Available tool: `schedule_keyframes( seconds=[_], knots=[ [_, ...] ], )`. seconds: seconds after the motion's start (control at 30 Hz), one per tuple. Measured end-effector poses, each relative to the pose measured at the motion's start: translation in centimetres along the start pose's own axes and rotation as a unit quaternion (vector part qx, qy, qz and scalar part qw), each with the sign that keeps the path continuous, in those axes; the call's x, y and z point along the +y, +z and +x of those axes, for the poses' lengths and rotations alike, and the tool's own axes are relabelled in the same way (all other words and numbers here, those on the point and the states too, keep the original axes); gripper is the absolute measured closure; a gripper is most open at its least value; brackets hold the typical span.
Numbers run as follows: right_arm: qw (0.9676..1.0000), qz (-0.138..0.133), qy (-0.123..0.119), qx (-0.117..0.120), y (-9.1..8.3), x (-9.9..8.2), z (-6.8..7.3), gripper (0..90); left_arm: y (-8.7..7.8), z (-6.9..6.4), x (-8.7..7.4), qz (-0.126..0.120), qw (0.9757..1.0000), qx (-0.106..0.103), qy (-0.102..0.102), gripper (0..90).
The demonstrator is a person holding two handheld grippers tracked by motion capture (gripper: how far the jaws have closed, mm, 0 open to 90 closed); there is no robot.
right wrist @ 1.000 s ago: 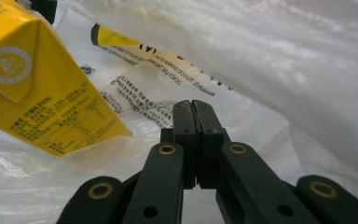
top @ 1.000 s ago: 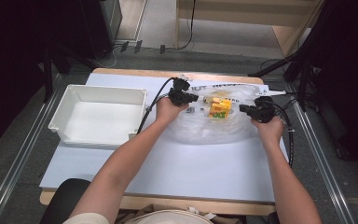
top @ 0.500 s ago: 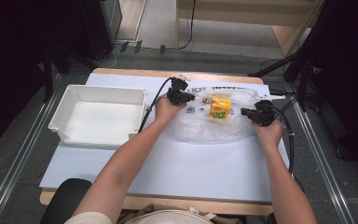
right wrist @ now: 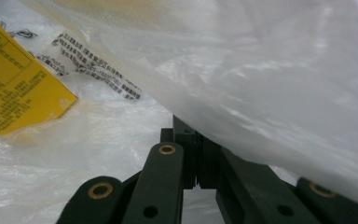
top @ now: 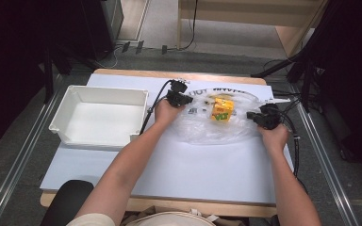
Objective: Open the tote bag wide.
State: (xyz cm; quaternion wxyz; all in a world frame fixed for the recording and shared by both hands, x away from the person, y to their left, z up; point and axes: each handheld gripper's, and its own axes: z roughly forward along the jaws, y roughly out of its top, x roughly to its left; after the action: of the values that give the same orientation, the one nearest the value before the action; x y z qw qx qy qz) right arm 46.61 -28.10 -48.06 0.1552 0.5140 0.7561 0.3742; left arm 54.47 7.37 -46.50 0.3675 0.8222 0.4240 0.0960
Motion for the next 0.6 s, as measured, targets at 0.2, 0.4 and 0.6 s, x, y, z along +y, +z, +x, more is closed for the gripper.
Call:
schedule_keyframes(
  seconds=[0.2,0.4,0.6],
  knots=[
    [0.9999,0.000,0.009,-0.007,0.0,-0.5,-0.5,90.0,0.2,0.3,-0.4,0.001,1.0000,0.006,-0.003,88.9],
    [0.9996,-0.004,0.015,-0.023,-0.2,-0.8,-1.0,90.0,0.1,0.4,-0.4,0.000,0.9996,0.027,-0.007,89.7],
    [0.9988,-0.001,0.016,-0.046,-0.7,-1.0,-1.5,90.0,-0.2,1.0,-0.3,0.003,0.9988,0.043,-0.024,90.0]
  ],
)
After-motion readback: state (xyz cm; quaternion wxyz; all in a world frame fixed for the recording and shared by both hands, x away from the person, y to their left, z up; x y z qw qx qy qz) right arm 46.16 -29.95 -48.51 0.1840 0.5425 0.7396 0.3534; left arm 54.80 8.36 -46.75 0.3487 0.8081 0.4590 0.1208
